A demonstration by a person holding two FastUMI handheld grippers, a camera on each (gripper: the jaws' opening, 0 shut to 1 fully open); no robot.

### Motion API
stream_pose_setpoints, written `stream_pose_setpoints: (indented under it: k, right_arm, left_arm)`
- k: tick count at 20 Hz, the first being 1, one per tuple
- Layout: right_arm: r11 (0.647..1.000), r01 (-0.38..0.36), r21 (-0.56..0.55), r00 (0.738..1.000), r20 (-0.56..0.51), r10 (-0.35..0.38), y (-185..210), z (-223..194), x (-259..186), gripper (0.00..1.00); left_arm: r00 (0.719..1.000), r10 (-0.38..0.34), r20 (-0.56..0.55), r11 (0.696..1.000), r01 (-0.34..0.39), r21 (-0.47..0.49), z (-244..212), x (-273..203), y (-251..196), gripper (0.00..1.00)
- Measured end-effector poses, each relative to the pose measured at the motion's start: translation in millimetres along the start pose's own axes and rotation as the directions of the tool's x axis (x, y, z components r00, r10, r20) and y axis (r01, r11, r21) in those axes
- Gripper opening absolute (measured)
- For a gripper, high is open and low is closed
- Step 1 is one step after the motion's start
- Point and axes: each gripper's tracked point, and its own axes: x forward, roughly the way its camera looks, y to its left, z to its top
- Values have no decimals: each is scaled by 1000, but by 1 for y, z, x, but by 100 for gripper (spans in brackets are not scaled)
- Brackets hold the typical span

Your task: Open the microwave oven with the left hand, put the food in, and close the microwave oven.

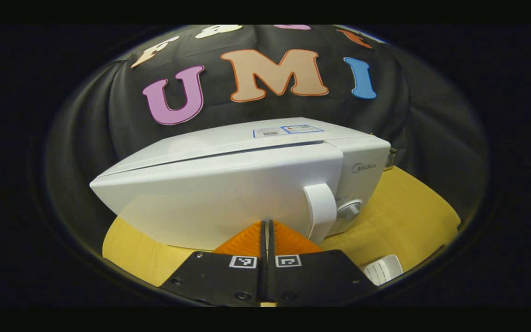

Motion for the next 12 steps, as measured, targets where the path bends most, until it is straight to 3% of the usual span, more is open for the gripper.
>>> stream_pose_setpoints:
  k: [5, 9, 12]
  right_arm:
    - [1000, -22, -6, 1000, -11, 22, 5, -4, -1, 96]
    - [1000, -13, 3, 1000, -19, 13, 3, -7, -2, 99]
    - [1000, -2, 11, 1000, -22, 2, 1, -7, -2, 99]
  left_arm:
    - [999, -19, -34, 998, 17, -59, 0, 8, -9, 1]
    - [999, -17, -35, 1000, 16, -22, -2, 5, -9, 0]
    - [999, -14, 36, 1000, 14, 5, 17, -9, -5, 1]
